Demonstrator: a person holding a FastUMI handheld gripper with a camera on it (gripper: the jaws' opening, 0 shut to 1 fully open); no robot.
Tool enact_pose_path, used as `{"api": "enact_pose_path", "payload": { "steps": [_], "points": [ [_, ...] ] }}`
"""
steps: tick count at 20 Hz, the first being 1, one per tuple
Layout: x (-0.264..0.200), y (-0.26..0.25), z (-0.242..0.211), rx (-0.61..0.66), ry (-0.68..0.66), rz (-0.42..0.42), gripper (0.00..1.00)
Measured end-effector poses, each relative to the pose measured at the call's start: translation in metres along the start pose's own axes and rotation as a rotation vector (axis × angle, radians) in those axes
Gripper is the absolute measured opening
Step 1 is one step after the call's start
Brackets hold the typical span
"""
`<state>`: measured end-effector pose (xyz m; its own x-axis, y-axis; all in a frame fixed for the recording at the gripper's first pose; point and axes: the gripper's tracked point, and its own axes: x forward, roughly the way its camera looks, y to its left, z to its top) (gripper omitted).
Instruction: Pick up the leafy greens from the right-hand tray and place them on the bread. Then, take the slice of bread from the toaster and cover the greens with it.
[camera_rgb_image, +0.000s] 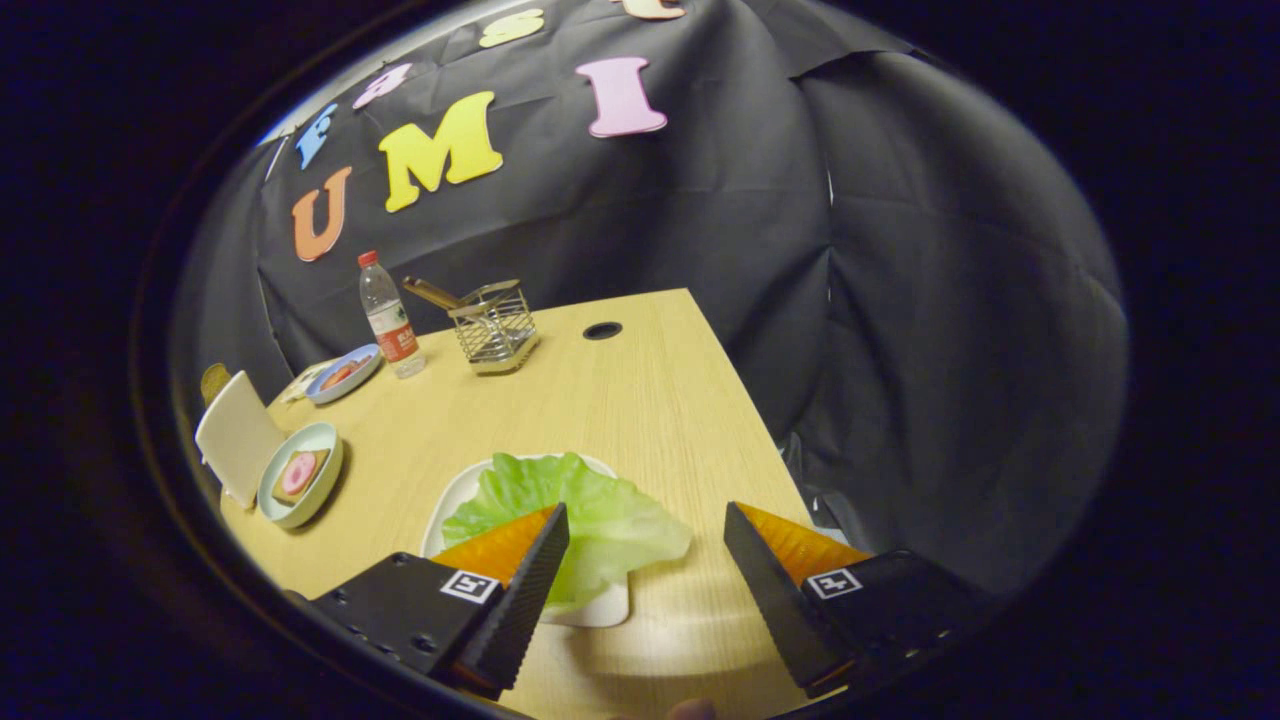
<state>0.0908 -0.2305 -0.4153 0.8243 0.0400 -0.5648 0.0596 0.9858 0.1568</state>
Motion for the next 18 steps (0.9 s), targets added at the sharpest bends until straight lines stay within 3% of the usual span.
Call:
{"api": "enact_pose_path", "payload": {
  "steps": [3, 8, 9, 14, 15, 17, 18],
  "points": [
    [0.008, 0.003, -0.008, 0.012, 0.028, 0.006, 0.94],
    [0.013, 0.004, -0.016, 0.014, 0.057, -0.018, 0.61],
    [0.013, 0.001, -0.015, 0.010, 0.052, -0.025, 0.61],
    [0.011, 0.001, -0.007, -0.020, 0.035, -0.081, 0.19],
    [0.009, 0.004, -0.008, -0.021, 0.036, -0.074, 0.19],
    [0.007, 0.004, -0.005, -0.030, 0.036, -0.095, 0.01],
    [0.004, 0.004, -0.002, -0.030, 0.033, -0.098, 0.01]
  ]
}}
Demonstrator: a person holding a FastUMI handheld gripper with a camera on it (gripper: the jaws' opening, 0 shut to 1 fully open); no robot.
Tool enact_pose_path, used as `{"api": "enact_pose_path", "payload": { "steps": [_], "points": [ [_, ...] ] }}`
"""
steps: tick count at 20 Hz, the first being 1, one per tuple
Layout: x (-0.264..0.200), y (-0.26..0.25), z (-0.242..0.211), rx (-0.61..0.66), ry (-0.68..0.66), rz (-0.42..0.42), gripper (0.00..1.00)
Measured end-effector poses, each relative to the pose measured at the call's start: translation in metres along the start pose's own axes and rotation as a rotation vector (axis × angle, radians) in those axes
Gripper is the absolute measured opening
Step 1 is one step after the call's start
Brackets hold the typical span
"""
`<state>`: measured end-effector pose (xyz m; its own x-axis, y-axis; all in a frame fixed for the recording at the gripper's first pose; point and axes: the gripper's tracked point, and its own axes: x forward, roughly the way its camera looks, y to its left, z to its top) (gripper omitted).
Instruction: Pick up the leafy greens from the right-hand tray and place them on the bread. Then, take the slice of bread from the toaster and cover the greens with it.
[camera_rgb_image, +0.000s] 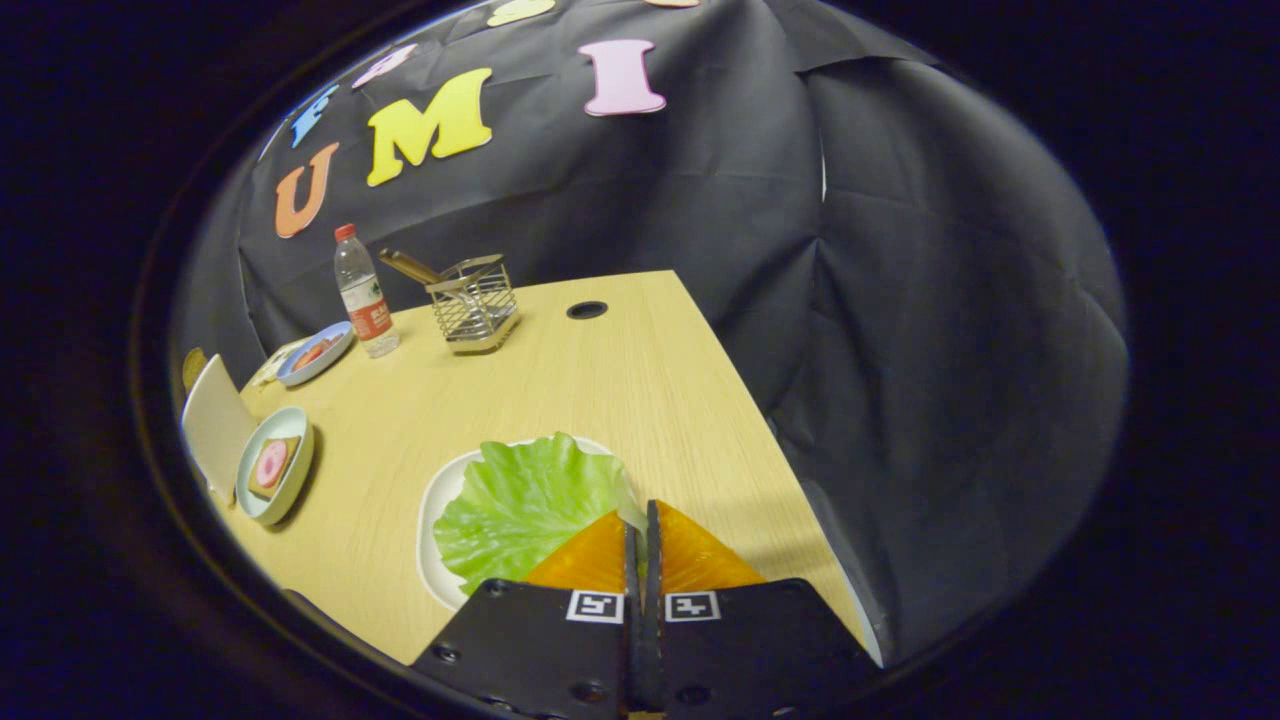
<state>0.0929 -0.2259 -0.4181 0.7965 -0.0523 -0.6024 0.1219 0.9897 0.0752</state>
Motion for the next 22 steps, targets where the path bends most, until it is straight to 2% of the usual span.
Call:
{"api": "enact_pose_path", "payload": {
  "steps": [8, 12, 18, 22],
  "points": [
    [-0.052, 0.031, 0.053, 0.043, -0.043, 0.046, 0.01],
    [-0.095, 0.063, 0.082, 0.010, -0.072, 0.039, 0.00],
    [-0.146, 0.151, 0.114, -0.019, -0.119, 0.060, 0.00],
    [-0.160, 0.248, 0.109, -0.015, -0.107, 0.160, 0.00]
  ]
}}
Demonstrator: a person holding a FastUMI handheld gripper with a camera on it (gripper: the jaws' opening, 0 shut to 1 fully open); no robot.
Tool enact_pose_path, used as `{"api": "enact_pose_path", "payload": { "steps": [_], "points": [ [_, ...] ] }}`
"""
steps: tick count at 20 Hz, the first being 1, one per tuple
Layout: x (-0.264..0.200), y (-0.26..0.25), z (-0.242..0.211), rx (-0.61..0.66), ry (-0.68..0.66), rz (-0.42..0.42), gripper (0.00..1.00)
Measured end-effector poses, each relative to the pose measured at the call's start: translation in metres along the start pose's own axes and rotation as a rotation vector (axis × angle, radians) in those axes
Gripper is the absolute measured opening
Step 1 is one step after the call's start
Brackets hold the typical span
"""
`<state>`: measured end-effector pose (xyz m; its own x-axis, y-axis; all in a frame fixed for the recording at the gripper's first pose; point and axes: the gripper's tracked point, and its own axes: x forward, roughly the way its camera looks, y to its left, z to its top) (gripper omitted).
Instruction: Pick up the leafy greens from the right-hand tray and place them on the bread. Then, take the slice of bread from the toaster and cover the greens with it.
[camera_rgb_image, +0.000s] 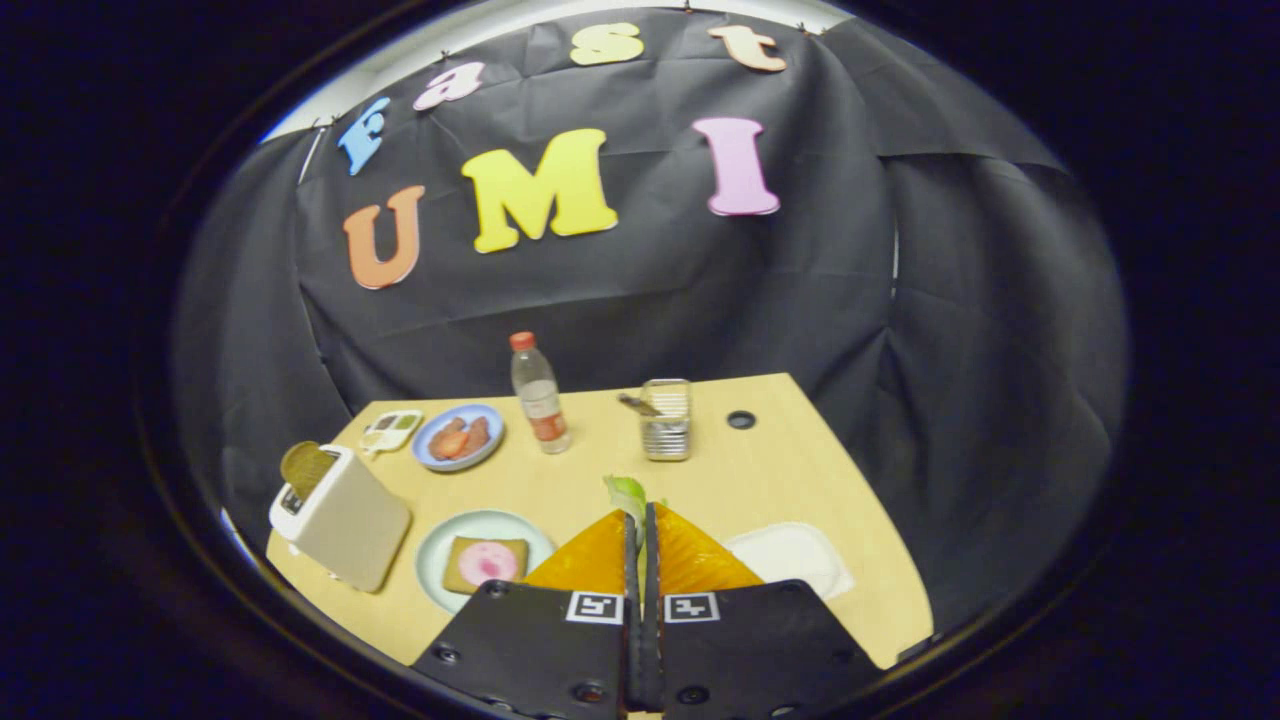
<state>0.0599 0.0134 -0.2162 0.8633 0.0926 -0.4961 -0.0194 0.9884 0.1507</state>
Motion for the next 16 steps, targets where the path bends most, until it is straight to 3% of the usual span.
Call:
{"api": "enact_pose_path", "payload": {
  "steps": [9, 13, 16],
  "points": [
    [0.024, 0.211, -0.039, 0.011, 0.100, 0.259, 0.00],
    [0.034, 0.252, -0.055, 0.082, 0.152, 0.330, 0.00],
    [0.051, 0.245, -0.071, 0.137, 0.190, 0.320, 0.00]
  ]
}}
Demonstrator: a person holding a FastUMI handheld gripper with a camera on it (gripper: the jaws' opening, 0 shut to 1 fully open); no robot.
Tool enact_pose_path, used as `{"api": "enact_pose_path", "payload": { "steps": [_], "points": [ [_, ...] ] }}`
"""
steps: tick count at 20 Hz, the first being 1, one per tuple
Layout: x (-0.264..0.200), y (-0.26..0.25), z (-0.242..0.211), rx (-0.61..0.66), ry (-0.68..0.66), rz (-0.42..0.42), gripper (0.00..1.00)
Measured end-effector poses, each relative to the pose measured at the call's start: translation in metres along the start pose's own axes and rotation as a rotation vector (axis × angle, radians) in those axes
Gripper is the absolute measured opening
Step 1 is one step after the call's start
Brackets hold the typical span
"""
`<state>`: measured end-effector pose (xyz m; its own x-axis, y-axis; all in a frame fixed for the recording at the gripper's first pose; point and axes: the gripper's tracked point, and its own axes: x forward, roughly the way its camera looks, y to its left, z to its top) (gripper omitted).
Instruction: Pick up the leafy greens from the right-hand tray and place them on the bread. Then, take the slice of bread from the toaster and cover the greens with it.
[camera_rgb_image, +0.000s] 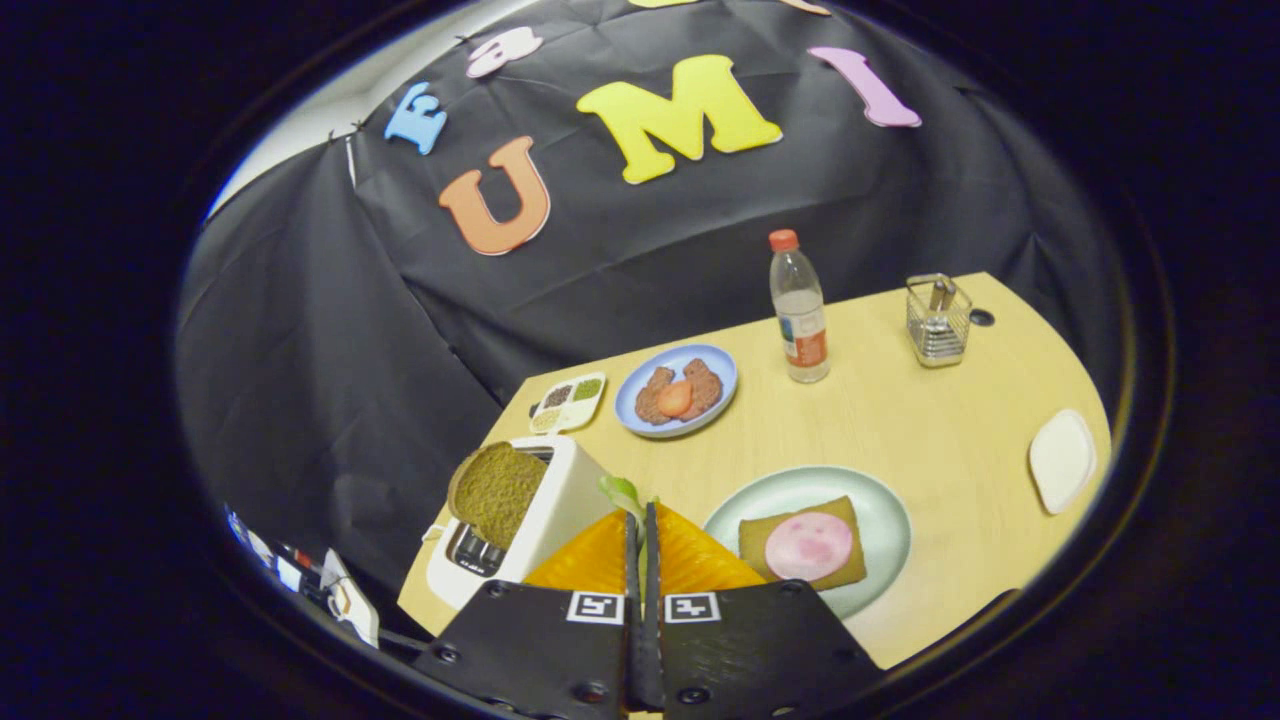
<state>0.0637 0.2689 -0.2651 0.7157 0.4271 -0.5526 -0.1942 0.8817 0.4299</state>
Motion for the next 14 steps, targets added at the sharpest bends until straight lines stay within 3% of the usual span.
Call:
{"api": "enact_pose_path", "payload": {
  "steps": [5, 13, 14],
  "points": [
    [0.008, -0.057, -0.011, 0.021, 0.012, -0.085, 0.00],
    [0.020, -0.141, -0.019, -0.053, 0.025, -0.221, 0.01],
    [0.022, -0.150, -0.022, -0.045, 0.037, -0.227, 0.04]
  ]
}}
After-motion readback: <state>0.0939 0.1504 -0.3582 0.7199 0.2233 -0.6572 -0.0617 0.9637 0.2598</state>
